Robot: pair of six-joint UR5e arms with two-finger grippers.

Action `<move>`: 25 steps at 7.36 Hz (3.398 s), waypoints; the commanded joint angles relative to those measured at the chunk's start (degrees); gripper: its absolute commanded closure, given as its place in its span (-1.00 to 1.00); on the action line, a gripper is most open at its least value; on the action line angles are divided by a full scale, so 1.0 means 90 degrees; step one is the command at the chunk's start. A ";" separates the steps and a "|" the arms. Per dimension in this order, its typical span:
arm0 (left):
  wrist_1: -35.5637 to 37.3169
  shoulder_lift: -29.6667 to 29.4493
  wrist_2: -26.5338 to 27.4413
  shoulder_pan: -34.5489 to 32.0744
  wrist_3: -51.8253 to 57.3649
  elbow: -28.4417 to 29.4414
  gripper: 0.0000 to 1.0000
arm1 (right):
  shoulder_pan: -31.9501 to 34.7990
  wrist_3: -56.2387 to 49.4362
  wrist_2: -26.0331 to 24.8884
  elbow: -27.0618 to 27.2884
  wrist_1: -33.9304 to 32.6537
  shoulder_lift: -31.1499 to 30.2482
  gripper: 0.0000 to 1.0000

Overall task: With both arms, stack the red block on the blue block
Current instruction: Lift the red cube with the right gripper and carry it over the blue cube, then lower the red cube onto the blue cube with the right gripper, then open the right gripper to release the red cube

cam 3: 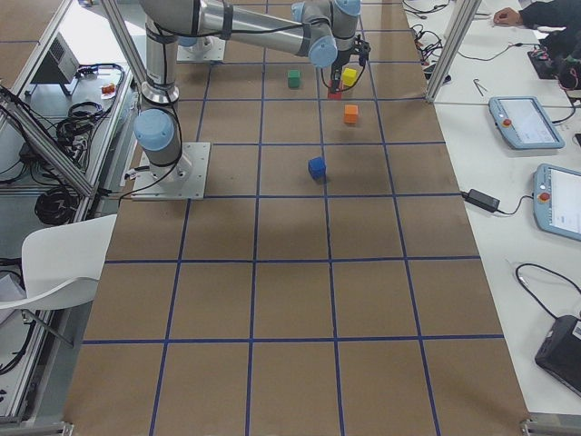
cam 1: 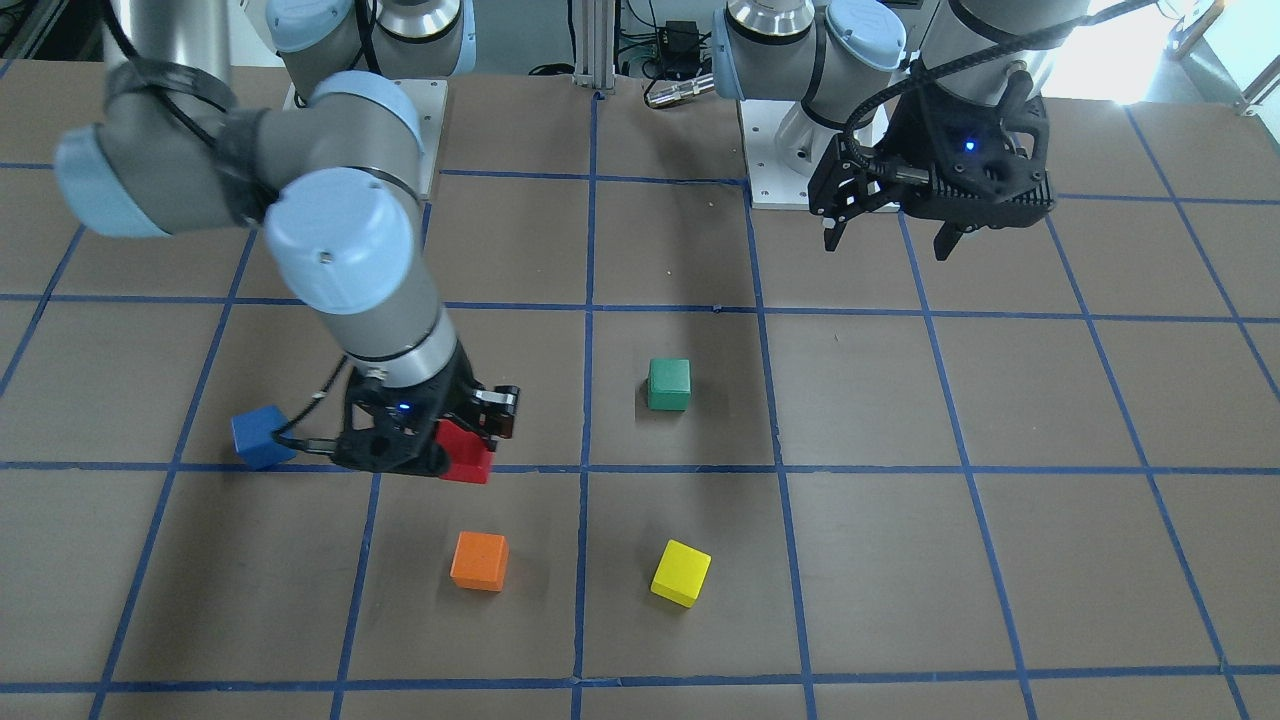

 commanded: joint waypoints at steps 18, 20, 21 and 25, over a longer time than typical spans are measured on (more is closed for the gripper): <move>0.0052 -0.0108 0.0008 -0.0001 -0.0098 0.0035 -1.00 | -0.2464 -0.4779 -0.0040 0.2601 -0.1900 -0.0544 -0.53; 0.0042 -0.0089 0.0017 -0.0001 -0.0098 0.0035 -1.00 | -0.2464 -0.4769 -0.0049 0.2563 -0.1871 -0.0563 -0.97; 0.0052 -0.0099 0.0017 -0.0001 -0.0098 0.0035 -1.00 | -0.2474 -0.4750 -0.0088 0.2447 -0.1784 -0.0611 -1.00; 0.0052 -0.0099 0.0008 -0.0001 -0.0098 0.0026 -1.00 | -0.2455 -0.4051 -0.0411 0.1335 0.0709 -0.1566 -1.00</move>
